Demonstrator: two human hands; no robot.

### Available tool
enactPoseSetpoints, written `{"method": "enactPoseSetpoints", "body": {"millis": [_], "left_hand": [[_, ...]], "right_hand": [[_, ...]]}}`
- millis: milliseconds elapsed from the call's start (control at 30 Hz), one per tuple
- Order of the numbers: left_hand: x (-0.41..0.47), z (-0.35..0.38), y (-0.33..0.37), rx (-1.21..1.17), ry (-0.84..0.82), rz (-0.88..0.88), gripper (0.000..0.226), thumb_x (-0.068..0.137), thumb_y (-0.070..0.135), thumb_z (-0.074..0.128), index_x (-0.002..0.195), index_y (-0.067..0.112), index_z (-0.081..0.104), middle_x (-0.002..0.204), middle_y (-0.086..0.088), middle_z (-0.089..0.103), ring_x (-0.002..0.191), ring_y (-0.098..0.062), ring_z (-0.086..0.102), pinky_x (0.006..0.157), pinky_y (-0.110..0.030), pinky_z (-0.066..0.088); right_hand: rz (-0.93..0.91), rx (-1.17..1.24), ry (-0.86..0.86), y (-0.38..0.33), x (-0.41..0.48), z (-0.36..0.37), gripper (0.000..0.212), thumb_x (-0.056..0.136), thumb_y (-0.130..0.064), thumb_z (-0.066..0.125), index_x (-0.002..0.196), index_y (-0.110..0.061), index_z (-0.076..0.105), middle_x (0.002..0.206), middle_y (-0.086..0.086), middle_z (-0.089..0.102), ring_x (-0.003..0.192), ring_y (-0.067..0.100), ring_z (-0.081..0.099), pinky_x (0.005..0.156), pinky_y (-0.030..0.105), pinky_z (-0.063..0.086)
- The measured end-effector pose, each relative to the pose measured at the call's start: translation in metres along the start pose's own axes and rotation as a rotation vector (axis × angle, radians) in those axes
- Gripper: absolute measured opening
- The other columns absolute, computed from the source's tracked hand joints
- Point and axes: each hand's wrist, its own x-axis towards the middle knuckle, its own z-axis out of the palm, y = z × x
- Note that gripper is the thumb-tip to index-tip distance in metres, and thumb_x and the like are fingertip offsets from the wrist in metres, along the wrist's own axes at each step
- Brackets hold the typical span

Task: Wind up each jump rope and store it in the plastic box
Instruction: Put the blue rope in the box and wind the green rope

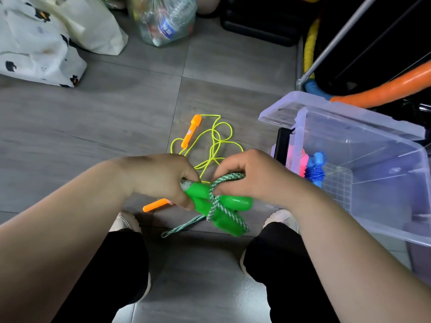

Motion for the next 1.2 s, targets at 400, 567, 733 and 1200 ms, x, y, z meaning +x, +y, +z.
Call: {"method": "enactPoseSetpoints", "body": {"millis": [400,567,733,1200], "left_hand": [[-0.012,-0.010,0.012,-0.497,-0.115,0.235,0.012,0.049,0.039,0.067,0.059,0.034,0.068,0.050,0.011,0.064,0.046,0.000,0.054,0.047,-0.013,0.044],[-0.008,-0.013,0.006,-0.776,0.193,0.175,0.038,0.052,0.024,0.071,0.086,0.015,0.058,0.061,0.001,0.069,0.047,-0.008,0.058,0.044,-0.017,0.044],[-0.003,-0.014,0.005,-0.868,0.498,0.032,0.026,0.073,0.000,0.069,0.078,0.011,0.046,0.070,-0.004,0.063,0.044,-0.007,0.061,0.037,-0.015,0.041],[0.002,-0.008,-0.003,0.097,0.578,-0.219,0.023,0.072,0.019,0.069,0.078,0.030,0.049,0.083,0.006,0.056,0.082,-0.020,0.052,0.067,-0.025,0.039]], "right_hand": [[0.152,0.940,-0.023,0.008,-0.005,-0.015,0.022,0.056,0.009,0.064,0.047,-0.011,0.065,0.060,0.007,0.071,0.040,-0.001,0.058,0.041,0.011,0.046],[0.164,0.838,0.255,0.018,0.011,0.009,0.032,0.092,-0.001,0.039,0.065,-0.010,0.051,0.040,-0.006,0.055,0.033,0.003,0.047,0.035,0.015,0.037],[0.162,0.348,0.198,0.017,0.019,0.025,0.023,0.095,-0.015,0.039,0.079,-0.008,0.054,0.052,-0.003,0.054,0.034,0.006,0.044,0.047,0.024,0.039],[-0.025,-0.343,0.307,0.000,0.001,0.007,0.021,0.085,-0.029,0.056,0.102,-0.022,0.066,0.100,0.003,0.068,0.097,0.022,0.056,0.074,0.030,0.038]]}}
